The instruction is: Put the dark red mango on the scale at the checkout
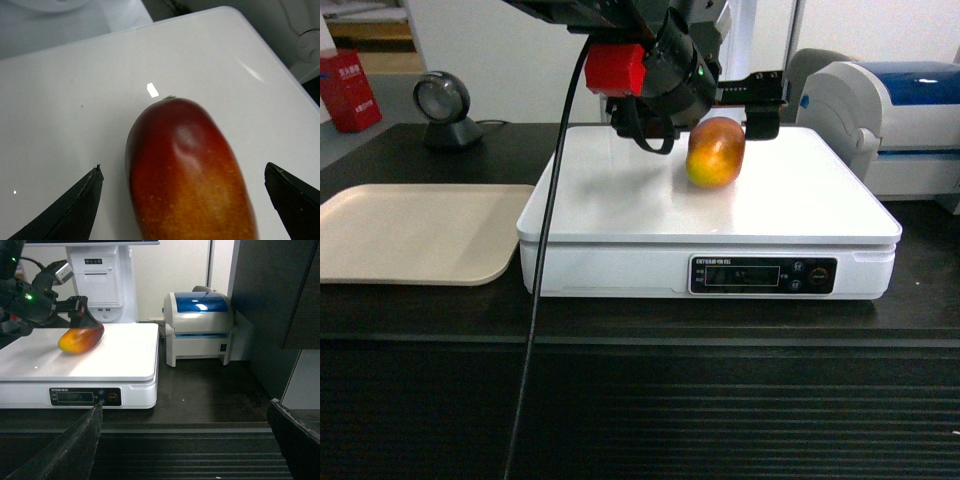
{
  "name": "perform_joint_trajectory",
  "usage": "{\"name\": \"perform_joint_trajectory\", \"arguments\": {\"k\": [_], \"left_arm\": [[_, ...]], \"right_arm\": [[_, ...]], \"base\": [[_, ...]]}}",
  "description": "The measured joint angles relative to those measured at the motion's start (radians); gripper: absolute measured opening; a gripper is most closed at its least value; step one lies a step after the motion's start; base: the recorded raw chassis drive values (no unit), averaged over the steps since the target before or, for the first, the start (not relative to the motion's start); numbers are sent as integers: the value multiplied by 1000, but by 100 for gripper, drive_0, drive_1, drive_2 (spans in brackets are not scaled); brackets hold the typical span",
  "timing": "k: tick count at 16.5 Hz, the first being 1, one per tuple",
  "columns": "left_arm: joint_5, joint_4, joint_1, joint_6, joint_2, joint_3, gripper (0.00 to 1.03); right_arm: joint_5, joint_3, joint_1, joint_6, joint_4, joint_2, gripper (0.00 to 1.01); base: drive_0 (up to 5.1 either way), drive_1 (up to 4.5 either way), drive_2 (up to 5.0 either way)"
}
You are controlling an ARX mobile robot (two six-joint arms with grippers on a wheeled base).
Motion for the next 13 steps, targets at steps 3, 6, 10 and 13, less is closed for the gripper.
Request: {"name": "perform_joint_trajectory", "arguments": {"k": [3, 6, 10, 13], "left_arm": [[23, 65, 0, 52, -66, -55, 98], [86, 168, 18, 121, -163, -158, 98], [253, 278, 123, 189, -315, -359, 98], [237, 354, 253, 216, -414, -507, 98]], "right_arm": [[0, 0, 0, 0, 0, 0, 98], [0, 0, 0, 0, 0, 0, 98], [0, 0, 0, 0, 0, 0, 98], [0, 0, 0, 0, 0, 0, 98]], "base": [[0, 0, 0], [0, 0, 0], [0, 0, 0], [0, 0, 0]]}}
